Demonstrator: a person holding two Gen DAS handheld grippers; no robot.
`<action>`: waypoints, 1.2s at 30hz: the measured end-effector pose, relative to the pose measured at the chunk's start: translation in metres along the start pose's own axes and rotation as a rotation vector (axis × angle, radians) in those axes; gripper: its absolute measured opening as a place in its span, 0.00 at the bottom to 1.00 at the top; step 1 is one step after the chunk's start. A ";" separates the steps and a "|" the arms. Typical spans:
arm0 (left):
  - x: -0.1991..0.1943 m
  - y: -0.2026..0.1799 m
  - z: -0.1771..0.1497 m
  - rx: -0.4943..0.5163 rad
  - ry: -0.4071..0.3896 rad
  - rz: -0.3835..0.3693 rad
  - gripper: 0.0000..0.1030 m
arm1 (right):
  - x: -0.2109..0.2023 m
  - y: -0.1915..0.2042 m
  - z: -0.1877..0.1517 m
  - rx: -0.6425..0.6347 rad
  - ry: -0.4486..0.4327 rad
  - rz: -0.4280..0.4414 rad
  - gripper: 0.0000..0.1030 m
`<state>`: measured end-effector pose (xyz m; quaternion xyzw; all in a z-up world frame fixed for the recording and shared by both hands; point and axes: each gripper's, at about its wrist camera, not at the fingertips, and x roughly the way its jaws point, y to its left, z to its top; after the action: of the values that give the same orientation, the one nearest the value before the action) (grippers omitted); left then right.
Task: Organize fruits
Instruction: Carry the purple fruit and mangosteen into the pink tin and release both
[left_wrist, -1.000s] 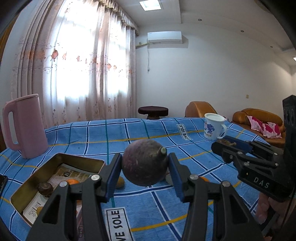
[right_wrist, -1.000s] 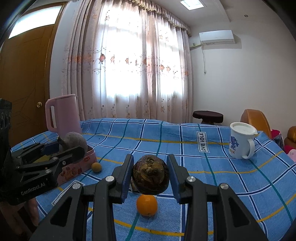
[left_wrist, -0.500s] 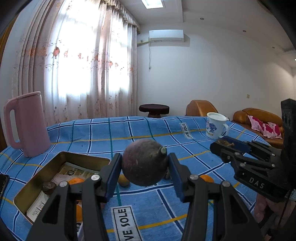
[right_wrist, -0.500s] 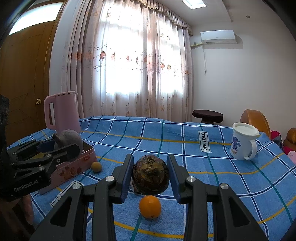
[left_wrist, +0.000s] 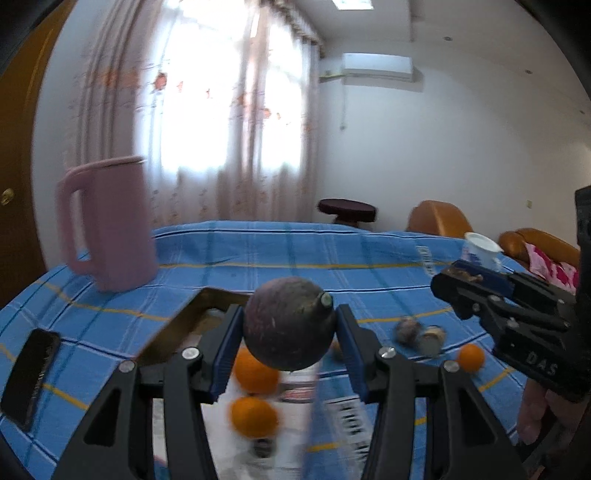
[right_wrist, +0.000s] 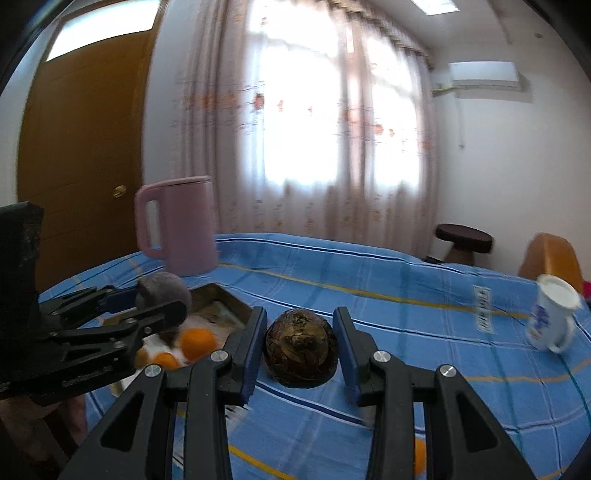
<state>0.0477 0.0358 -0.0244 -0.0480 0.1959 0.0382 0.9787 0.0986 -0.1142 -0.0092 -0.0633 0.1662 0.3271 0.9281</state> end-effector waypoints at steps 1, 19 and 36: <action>0.000 0.008 0.000 -0.009 0.006 0.012 0.51 | 0.004 0.007 0.002 -0.006 0.004 0.018 0.38; 0.013 0.090 -0.018 -0.099 0.137 0.119 0.51 | 0.090 0.094 -0.015 -0.089 0.241 0.237 0.38; -0.014 0.054 -0.001 -0.059 0.027 0.102 0.91 | 0.031 0.033 -0.021 -0.115 0.223 0.083 0.58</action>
<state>0.0290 0.0887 -0.0239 -0.0671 0.2099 0.0932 0.9710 0.0946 -0.0756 -0.0402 -0.1453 0.2518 0.3650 0.8844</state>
